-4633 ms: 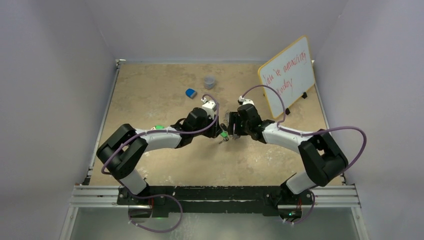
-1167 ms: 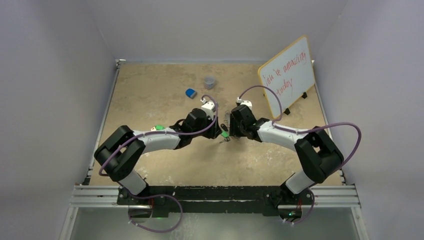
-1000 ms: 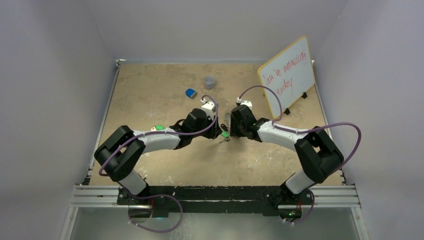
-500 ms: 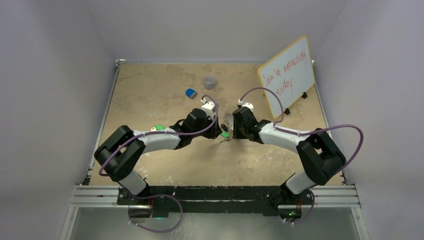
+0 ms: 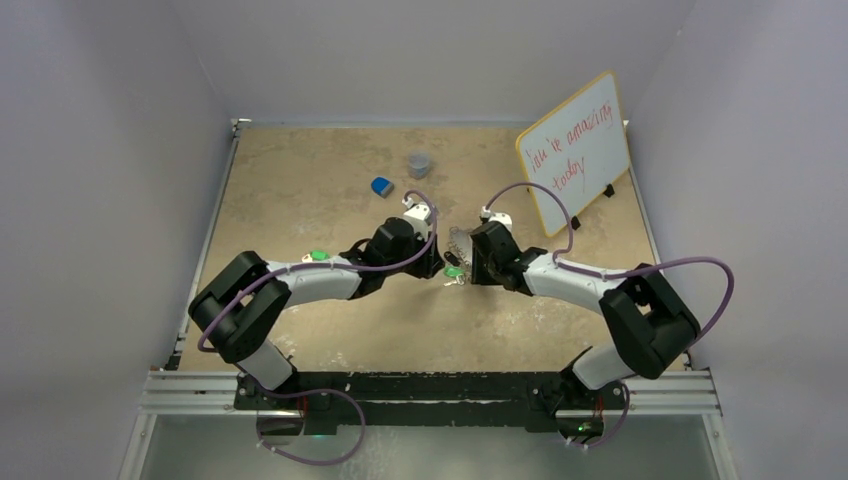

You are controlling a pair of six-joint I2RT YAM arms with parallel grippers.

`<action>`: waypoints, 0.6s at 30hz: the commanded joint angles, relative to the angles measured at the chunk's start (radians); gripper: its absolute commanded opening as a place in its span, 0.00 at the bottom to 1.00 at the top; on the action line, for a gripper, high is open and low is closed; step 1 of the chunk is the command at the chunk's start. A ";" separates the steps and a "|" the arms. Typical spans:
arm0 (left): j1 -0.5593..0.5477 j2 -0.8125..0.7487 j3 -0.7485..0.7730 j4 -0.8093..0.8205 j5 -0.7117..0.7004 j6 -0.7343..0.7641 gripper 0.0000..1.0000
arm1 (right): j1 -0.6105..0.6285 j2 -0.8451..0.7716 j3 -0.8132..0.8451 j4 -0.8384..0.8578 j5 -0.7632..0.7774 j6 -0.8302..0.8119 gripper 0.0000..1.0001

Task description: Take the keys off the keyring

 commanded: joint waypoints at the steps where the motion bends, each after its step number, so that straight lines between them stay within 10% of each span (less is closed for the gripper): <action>1: -0.006 -0.024 0.010 0.018 -0.004 0.000 0.31 | 0.006 -0.031 -0.036 0.030 -0.028 0.035 0.36; 18: -0.011 0.052 0.085 -0.009 0.040 0.036 0.31 | 0.005 -0.046 -0.090 0.070 -0.073 0.046 0.24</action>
